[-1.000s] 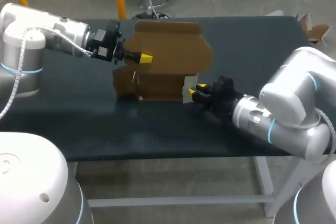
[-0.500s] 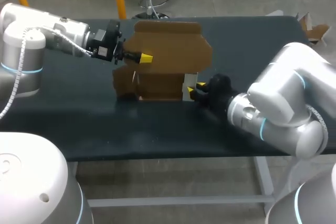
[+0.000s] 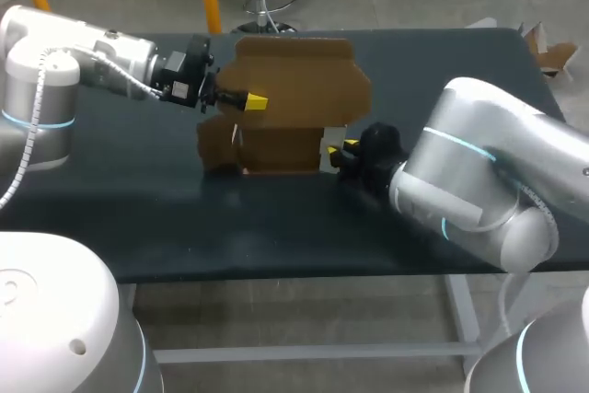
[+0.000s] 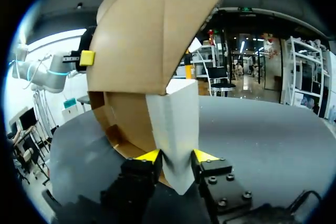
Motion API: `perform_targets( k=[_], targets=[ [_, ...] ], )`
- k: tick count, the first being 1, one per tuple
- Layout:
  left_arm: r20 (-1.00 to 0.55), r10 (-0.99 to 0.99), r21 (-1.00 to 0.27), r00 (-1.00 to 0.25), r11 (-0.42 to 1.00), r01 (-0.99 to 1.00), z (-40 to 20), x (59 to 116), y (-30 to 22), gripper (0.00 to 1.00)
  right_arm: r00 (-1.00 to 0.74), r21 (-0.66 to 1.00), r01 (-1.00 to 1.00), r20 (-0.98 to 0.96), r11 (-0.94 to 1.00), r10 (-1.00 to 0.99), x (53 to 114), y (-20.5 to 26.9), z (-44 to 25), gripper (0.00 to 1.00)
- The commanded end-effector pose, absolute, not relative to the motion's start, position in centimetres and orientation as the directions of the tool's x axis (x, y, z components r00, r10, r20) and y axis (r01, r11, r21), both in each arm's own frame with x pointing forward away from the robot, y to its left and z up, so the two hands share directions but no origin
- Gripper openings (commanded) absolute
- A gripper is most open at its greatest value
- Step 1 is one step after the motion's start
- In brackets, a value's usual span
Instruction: Assemble the packaging by folding the flat box into shape, placing the metal phone stand inside, and closing the box properly
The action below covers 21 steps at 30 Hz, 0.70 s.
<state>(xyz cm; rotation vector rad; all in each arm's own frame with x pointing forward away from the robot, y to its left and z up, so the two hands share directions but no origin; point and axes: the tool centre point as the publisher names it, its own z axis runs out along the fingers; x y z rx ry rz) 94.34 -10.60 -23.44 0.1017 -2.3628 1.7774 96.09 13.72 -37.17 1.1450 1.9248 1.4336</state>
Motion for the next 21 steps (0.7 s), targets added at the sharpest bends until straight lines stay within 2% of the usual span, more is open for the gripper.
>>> perform_targets(
  k=[1,6,13,16,20,21],
  targets=[
    [0.188,0.059,-0.945,-0.98,0.284,-0.164,-23.79,94.3,-10.72,0.0,-0.163,0.933,0.347,-0.043,0.098,0.986,96.6,14.54,-37.23,0.4],
    [0.188,0.059,-0.945,-0.98,0.284,-0.164,-23.79,94.3,-10.72,0.0,-0.135,0.927,0.363,-0.046,0.093,0.99,96.92,14.57,-37.23,0.37],
    [0.188,0.059,-0.945,-0.98,0.284,-0.164,-23.79,94.3,-10.72,0.0,-0.083,0.918,0.387,-0.056,0.084,0.995,97.06,14.27,-37.2,0.25],
    [0.188,0.059,-0.945,-0.98,0.284,-0.164,-23.79,94.3,-10.72,0.0,-0.075,0.916,0.391,-0.061,0.086,0.995,97.07,14.17,-37.17,0.15],
    [0.188,0.059,-0.945,-0.98,0.284,-0.164,-23.79,94.3,-10.72,0.0,-0.061,0.91,0.403,-0.079,0.097,0.995,97.02,14.04,-37.04,0.09],
    [0.188,0.059,-0.945,-0.98,0.284,-0.164,-23.79,94.3,-10.72,0.0,-0.06,0.91,0.402,-0.08,0.098,0.995,97.0,14.0,-37.0,0.04]
  ],
)
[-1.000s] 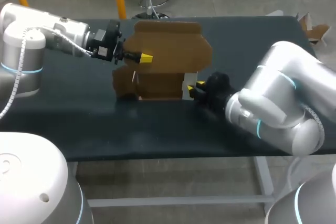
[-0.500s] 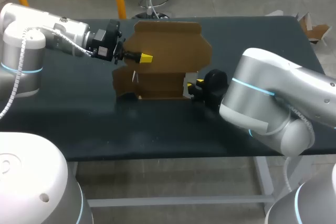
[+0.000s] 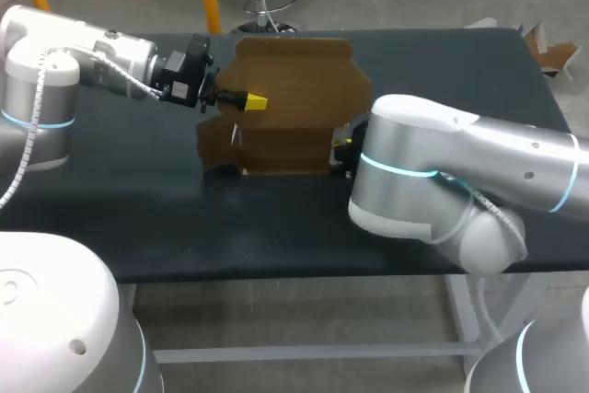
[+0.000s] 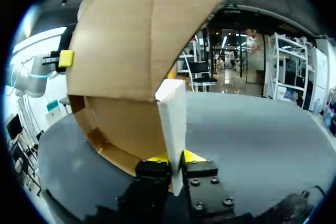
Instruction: Assemble the packaging by folding the flat box into shape, placing the metal phone stand inside, and closing the box properly
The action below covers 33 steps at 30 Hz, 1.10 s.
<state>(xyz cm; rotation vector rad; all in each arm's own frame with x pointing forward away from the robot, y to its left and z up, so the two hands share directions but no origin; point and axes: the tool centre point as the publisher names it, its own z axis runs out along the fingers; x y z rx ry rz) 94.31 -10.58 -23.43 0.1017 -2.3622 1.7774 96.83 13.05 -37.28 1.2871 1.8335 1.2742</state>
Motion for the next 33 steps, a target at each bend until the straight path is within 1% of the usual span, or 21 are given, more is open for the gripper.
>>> perform_targets(
  k=[1,4,5,7,8,9,15,19,33],
  targets=[
    [0.188,0.059,-0.945,-0.98,0.284,-0.164,-23.8,94.3,-10.7,0.0,-0.061,0.911,0.402,-0.08,0.098,0.995,97.0,14.0,-37.0,0.0],
    [0.188,0.059,-0.945,-0.98,0.284,-0.164,-23.8,94.3,-10.7,0.0,-0.064,0.91,0.401,-0.082,0.101,0.995,96.8,13.8,-36.9,0.0],
    [0.188,0.059,-0.945,-0.98,0.284,-0.164,-23.8,94.3,-10.7,0.14,-0.066,0.91,0.401,-0.082,0.101,0.994,96.8,13.8,-36.8,0.0],
    [0.188,0.059,-0.945,-0.98,0.284,-0.164,-23.8,94.3,-10.7,0.65,-0.069,0.911,0.4,-0.081,0.101,0.994,96.7,13.7,-36.8,0.0],
    [0.188,0.059,-0.945,-0.98,0.284,-0.164,-23.8,94.3,-10.7,0.97,-0.069,0.911,0.4,-0.08,0.101,0.994,96.7,13.6,-36.8,0.0],
    [0.188,0.059,-0.945,-0.98,0.284,-0.164,-23.8,94.3,-10.7,1.0,-0.07,0.911,0.4,-0.08,0.101,0.994,96.6,13.6,-36.9,0.0],
    [0.159,0.054,-0.947,-0.986,0.291,-0.136,-23.4,93.6,-10.6,1.0,-0.087,0.912,0.398,-0.071,0.1,0.994,96.4,13.3,-36.9,0.0],
    [0.111,0.058,-0.947,-0.992,0.308,-0.088,-22.9,92.9,-10.3,1.0,-0.11,0.913,0.396,-0.055,0.094,0.992,96.2,13.0,-36.8,0.0],
    [-0.01,0.032,-0.926,-0.999,0.376,0.022,-21.7,90.4,-8.5,1.0,-0.263,0.92,0.391,0.081,0.029,0.961,95.8,11.4,-37.3,0.0]
  ],
)
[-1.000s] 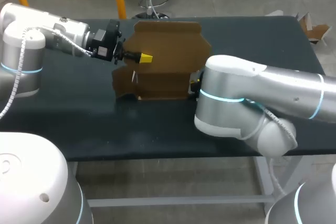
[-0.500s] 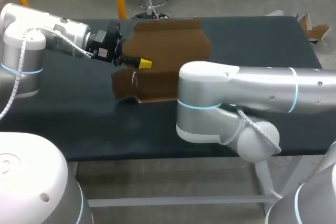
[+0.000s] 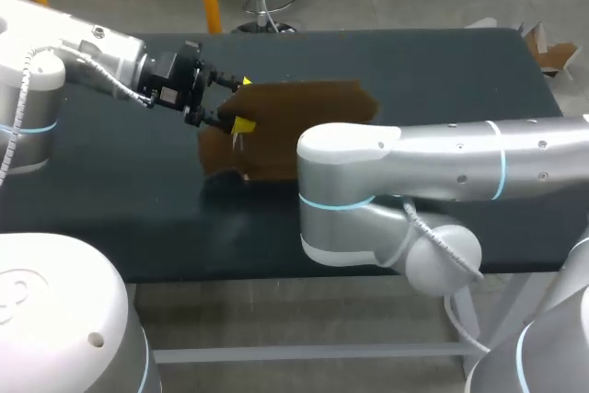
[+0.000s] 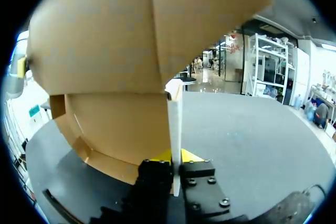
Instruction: Assemble the packaging by folding the flat box into shape, placing the metal phone stand inside, and closing the box properly
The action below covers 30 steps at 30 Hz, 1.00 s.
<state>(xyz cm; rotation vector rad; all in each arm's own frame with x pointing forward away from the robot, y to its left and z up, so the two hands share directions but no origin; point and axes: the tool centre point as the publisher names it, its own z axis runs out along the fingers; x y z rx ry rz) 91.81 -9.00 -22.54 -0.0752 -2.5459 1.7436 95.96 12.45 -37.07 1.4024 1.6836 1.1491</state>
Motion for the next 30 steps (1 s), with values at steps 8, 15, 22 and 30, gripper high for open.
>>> perform_targets(
  k=[8,15,22,30],
  targets=[
    [-0.017,-0.027,-0.887,-0.999,0.462,0.002,-22.1,89.4,-7.8,1.0,-0.351,0.921,0.39,0.141,0.008,0.926,95.6,10.6,-36.9,0.0],
    [-0.028,-0.048,-0.876,-0.998,0.482,0.001,-22.1,88.7,-7.2,1.0,-0.421,0.919,0.393,0.172,0.008,0.891,95.2,10.3,-36.1,0.0],
    [-0.037,-0.048,-0.863,-0.998,0.506,0.007,-21.7,88.1,-6.7,1.0,-0.498,0.911,0.413,0.217,0.01,0.84,95.2,10.4,-35.6,0.0],
    [-0.041,-0.037,-0.854,-0.998,0.521,0.016,-21.3,87.5,-5.4,1.0,-0.553,0.887,0.46,0.257,0.034,0.793,95.3,10.4,-35.4,0.0]
  ],
)
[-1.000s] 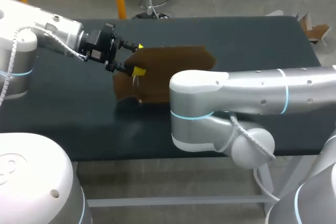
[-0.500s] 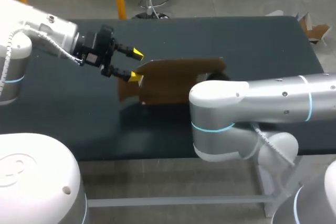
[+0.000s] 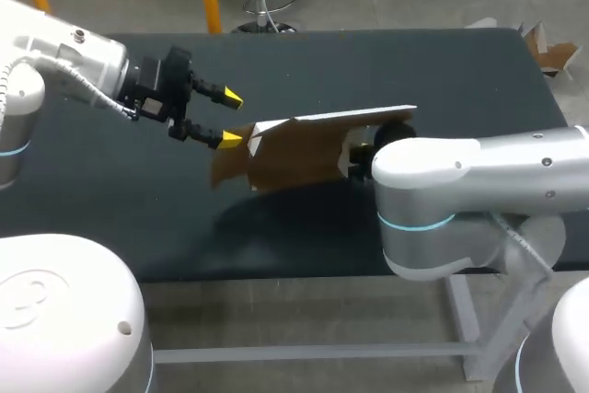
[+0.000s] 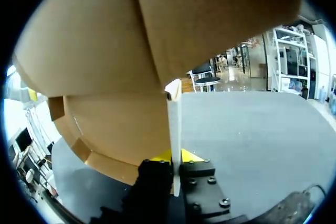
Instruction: Assemble the packaging by folding the flat box into shape, placing the metal phone stand inside, and closing the box properly
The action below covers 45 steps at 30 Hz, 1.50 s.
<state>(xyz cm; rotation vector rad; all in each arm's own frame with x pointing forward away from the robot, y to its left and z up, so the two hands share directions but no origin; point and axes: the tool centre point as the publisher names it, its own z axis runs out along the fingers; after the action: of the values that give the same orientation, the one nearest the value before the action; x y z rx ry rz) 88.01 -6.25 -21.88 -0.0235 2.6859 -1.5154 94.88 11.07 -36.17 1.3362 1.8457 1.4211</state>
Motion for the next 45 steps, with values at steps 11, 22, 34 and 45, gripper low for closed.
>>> perform_targets(
  k=[11,22,34,45],
  targets=[
    [-0.055,-0.013,-0.828,-0.998,0.56,0.038,-21.0,87.2,-3.9,1.0,-0.585,0.83,0.549,0.298,0.098,0.754,95.7,10.5,-34.9,0.0],
    [-0.017,0.012,-0.8,-1.0,0.599,0.02,-21.3,87.0,-1.8,1.0,-0.612,0.757,0.626,0.328,0.187,0.719,95.6,10.5,-35.3,0.0],
    [0.029,0.044,-0.797,-0.999,0.605,0.004,-21.5,86.9,-1.1,1.0,-0.636,0.708,0.657,0.338,0.258,0.693,95.6,10.4,-35.8,0.0],
    [-0.054,0.146,-0.722,-0.988,0.678,0.139,-22.4,88.2,-2.1,1.0,-0.604,0.633,0.724,0.389,0.274,0.695,94.7,10.7,-36.5,0.0]
  ],
)
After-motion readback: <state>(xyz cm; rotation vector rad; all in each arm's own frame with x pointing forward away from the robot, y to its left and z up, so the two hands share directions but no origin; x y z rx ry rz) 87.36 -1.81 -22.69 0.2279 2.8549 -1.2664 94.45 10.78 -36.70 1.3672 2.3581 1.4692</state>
